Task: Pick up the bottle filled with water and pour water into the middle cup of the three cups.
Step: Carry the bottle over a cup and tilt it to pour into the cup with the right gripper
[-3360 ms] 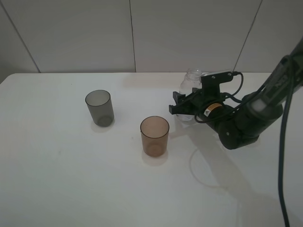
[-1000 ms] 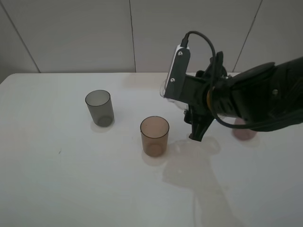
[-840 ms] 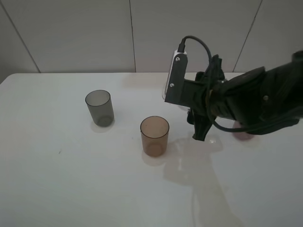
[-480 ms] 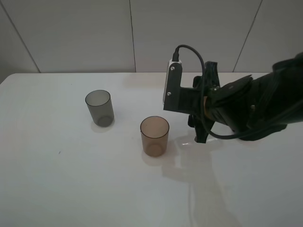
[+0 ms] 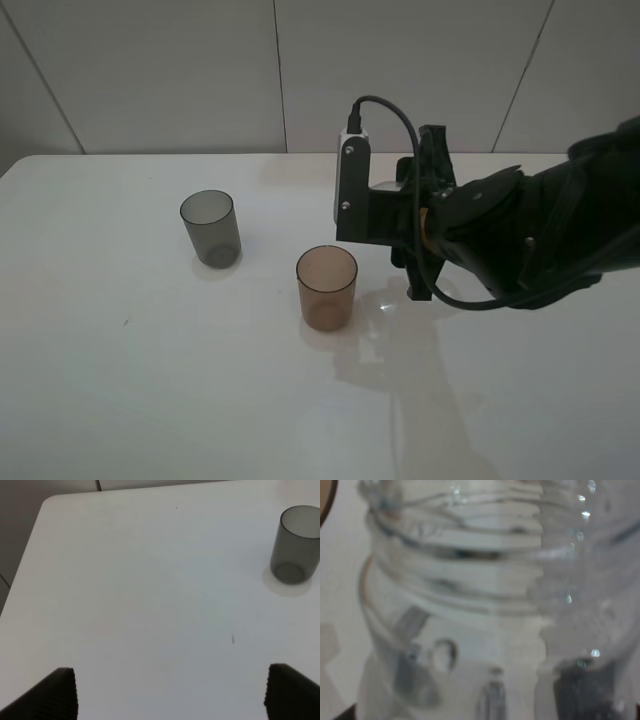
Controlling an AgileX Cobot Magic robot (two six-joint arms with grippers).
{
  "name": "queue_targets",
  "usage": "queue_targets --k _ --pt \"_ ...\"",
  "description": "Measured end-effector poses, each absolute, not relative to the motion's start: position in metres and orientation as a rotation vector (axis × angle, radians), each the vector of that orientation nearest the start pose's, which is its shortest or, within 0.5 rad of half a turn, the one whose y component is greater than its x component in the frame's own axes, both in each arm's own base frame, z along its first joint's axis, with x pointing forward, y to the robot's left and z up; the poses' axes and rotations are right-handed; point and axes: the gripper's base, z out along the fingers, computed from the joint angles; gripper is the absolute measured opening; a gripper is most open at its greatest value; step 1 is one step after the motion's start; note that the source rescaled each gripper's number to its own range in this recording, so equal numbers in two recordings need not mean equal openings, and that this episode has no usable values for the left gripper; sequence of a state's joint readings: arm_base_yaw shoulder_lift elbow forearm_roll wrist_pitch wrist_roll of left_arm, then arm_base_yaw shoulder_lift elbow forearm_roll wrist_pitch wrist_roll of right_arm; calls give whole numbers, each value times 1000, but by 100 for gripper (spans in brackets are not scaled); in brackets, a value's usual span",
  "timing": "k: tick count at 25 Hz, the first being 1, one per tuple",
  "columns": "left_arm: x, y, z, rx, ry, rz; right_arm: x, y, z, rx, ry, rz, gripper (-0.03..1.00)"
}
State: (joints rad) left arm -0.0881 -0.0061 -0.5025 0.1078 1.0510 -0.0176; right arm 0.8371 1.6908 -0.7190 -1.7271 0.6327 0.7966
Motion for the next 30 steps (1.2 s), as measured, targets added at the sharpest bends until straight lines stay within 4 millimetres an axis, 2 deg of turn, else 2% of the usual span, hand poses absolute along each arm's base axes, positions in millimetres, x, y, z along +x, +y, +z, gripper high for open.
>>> queue_targets --k 10,24,30 --pt "-5 9 279 66 2021 62 242 187 166 -1587 1651 -806 0" --pt "-5 9 279 66 2021 62 234 189 146 -1838 1522 -911 0" --pt "-5 9 279 66 2021 62 235 187 146 -1840 1517 -939 0"
